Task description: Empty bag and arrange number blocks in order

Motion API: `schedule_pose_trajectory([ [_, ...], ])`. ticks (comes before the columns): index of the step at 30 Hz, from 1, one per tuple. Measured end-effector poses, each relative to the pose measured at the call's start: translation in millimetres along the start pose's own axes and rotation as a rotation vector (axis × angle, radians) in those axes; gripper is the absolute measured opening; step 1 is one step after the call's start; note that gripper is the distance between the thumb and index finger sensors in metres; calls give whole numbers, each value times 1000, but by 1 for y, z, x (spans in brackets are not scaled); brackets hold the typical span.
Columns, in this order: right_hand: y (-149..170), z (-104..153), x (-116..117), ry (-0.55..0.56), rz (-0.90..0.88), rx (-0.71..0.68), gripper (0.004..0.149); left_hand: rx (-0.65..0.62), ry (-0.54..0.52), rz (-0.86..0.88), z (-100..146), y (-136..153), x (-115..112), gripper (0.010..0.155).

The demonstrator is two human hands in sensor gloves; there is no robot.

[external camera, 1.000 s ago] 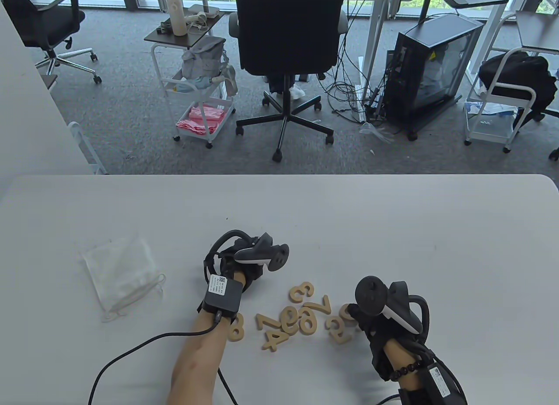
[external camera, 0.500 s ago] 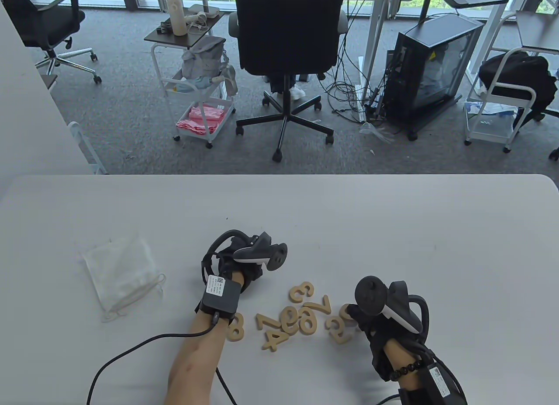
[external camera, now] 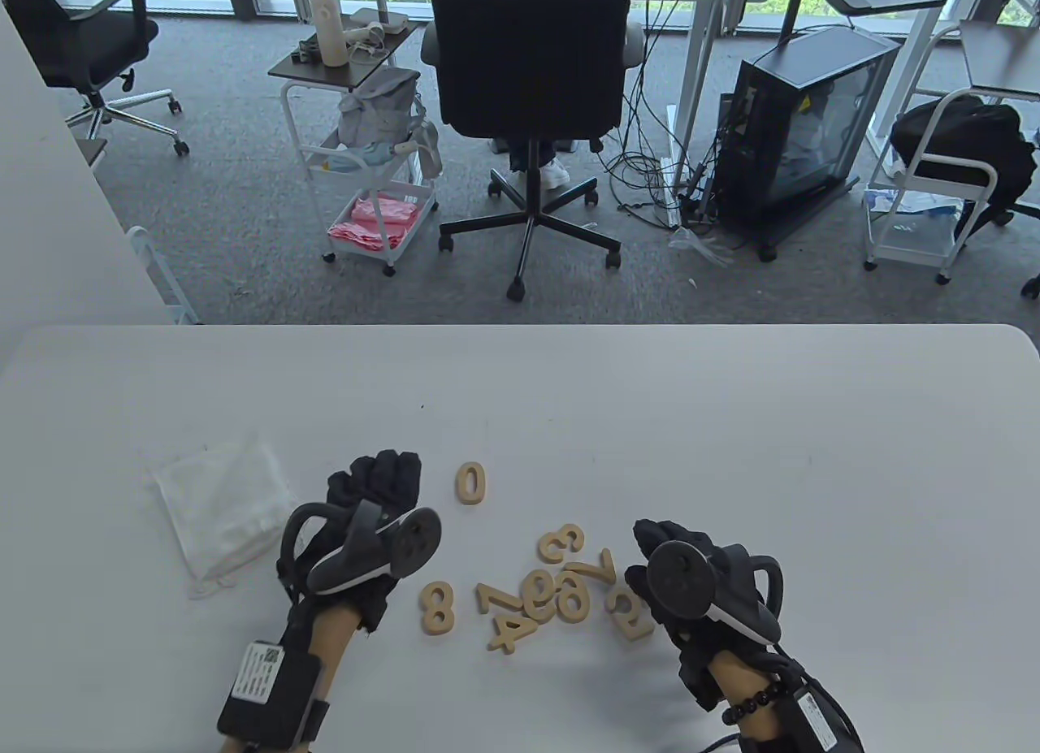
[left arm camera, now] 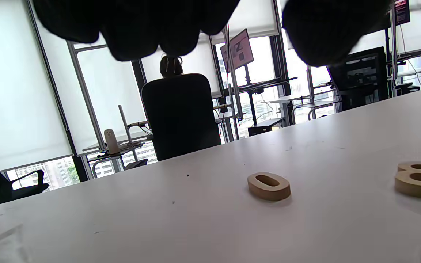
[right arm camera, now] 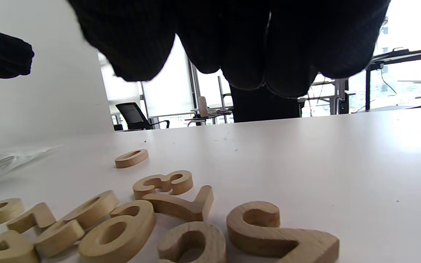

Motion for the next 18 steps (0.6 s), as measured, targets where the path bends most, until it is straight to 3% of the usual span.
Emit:
schedule_pose_trajectory([
  [3, -21, 1, -1, 23, 1, -71, 60, 49, -53, -7, 32, 14, -9, 86],
  [5, -34, -2, -1, 28, 3, -97, 61, 84, -65, -22, 41, 22, -19, 85],
  [8, -55, -8, -1, 36, 25, -140, 61, 120, -21, -3, 44, 37, -29, 88],
  [14, -94, -29, 1, 37, 42, -184, 62, 178, -106, 77, 43, 56, -36, 88],
  [18, -121, -46, 14, -9, 69, -202, 63, 198, -136, 111, 46, 65, -38, 87],
])
Point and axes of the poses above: the tracker on the back of each hand, its own y axis roughly to the little-finger side, its own z axis roughly from the fingertips to the wrist, x = y × z, the point moved 3 cm from there along -z, roughly from the wrist to the fingertips, and after that the axes turned 1 degree about -y, right-handed, at the moved point
